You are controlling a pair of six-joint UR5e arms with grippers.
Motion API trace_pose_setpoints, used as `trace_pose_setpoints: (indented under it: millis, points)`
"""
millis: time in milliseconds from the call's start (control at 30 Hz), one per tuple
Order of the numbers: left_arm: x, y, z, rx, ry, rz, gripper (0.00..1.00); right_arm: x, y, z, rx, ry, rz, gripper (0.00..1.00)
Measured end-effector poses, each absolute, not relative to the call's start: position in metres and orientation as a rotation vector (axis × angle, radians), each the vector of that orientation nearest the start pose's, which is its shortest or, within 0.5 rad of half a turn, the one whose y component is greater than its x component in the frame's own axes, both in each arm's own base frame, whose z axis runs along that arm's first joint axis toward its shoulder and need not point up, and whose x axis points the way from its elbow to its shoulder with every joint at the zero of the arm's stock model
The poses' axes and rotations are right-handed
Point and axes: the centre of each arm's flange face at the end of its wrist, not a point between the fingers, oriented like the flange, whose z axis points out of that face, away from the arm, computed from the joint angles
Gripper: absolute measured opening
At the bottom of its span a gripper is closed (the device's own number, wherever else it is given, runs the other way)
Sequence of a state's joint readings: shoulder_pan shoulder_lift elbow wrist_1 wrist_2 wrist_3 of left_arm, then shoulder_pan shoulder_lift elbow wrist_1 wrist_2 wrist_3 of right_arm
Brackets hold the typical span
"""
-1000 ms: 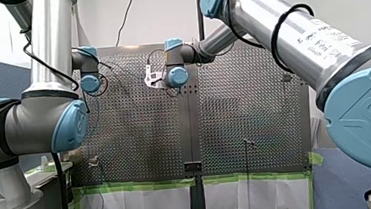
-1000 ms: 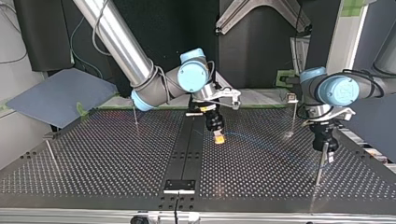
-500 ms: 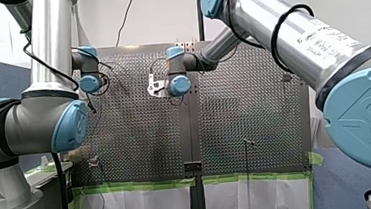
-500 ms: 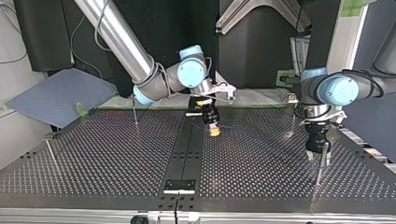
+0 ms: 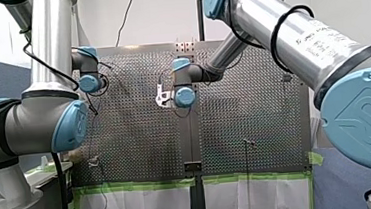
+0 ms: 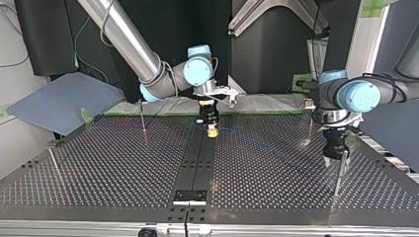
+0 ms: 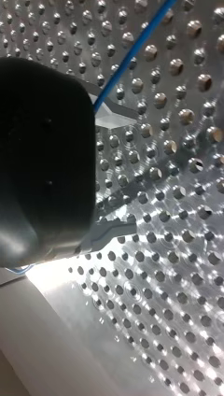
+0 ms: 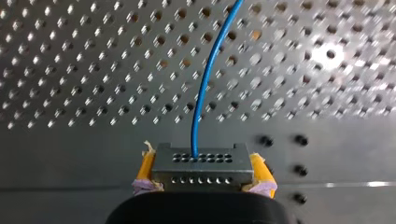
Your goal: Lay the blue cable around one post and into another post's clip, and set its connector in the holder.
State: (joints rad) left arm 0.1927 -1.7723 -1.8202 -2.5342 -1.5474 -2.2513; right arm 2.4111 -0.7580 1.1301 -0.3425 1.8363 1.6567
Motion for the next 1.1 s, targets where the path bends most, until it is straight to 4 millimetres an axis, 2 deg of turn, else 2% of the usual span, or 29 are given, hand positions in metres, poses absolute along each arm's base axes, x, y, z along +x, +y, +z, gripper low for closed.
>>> trace_pose_setpoints:
  millis: [333, 733, 1100]
  points:
    - [0.566, -0.023, 0.323, -0.609, 1.308, -0.400, 1.00, 0.623, -0.429, 0.177, 1.557, -1.031, 1.588, 0.07]
    - [0.567, -0.024, 0.319, -0.611, 1.321, -0.400, 1.00, 0.605, -0.406, 0.138, 1.491, -1.075, 1.516, 0.09]
    - [0.567, -0.023, 0.318, -0.615, 1.319, -0.395, 1.00, 0.563, -0.417, 0.105, 1.394, -1.149, 1.420, 0.09]
